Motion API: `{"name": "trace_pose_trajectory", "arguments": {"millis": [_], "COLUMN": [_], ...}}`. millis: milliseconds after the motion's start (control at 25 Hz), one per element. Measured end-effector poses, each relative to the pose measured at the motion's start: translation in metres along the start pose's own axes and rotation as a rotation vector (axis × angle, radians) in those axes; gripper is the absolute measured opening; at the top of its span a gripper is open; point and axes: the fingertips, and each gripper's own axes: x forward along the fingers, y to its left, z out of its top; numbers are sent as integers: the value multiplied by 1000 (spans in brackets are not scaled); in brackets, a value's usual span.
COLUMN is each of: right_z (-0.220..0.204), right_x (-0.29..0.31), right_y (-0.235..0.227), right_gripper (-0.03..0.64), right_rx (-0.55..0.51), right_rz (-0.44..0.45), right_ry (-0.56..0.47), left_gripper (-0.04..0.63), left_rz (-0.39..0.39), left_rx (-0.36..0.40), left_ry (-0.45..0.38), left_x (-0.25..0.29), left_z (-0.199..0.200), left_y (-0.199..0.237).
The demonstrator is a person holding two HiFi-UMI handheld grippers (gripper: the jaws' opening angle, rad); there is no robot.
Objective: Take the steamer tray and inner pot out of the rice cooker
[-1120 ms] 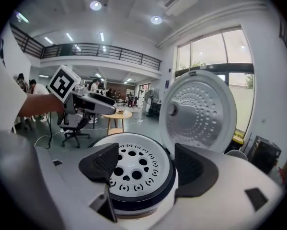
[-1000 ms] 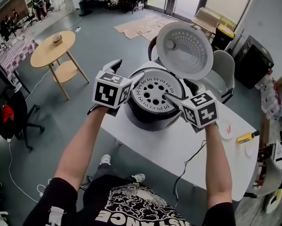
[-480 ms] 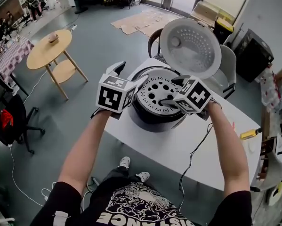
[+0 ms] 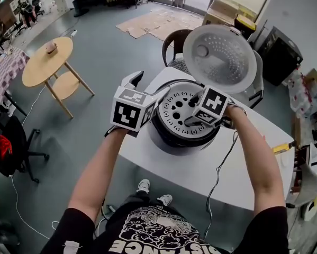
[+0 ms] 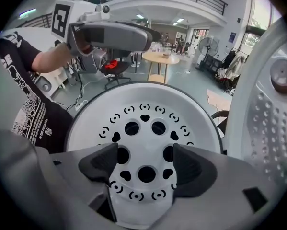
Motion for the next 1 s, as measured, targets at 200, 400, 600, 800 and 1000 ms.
{"name": "trace_pose_trajectory", "arguments": {"millis": [200, 400, 600, 800, 1000], "right_z": [-4, -8, -6, -5, 3], "right_x": [14, 25, 33, 36, 25], "right_y": [0, -4, -2, -3, -10], "right_gripper": [367, 340, 337, 326, 316], "right_rx": [16, -7, -5, -13, 22], "right_rz": [77, 91, 114, 122, 77], "right_ry": [99, 179, 228, 292, 295], "left_gripper": [385, 385, 385, 385, 385], "left_rz": [-29, -51, -78, -103, -139], "left_rx": [9, 10, 15, 21, 26], "left_ry": [14, 19, 26, 30, 11], "left_x": [5, 11, 13, 16, 19], "left_z": [-6, -12, -18, -23, -20], "left_y": [13, 26, 33, 39, 39]}}
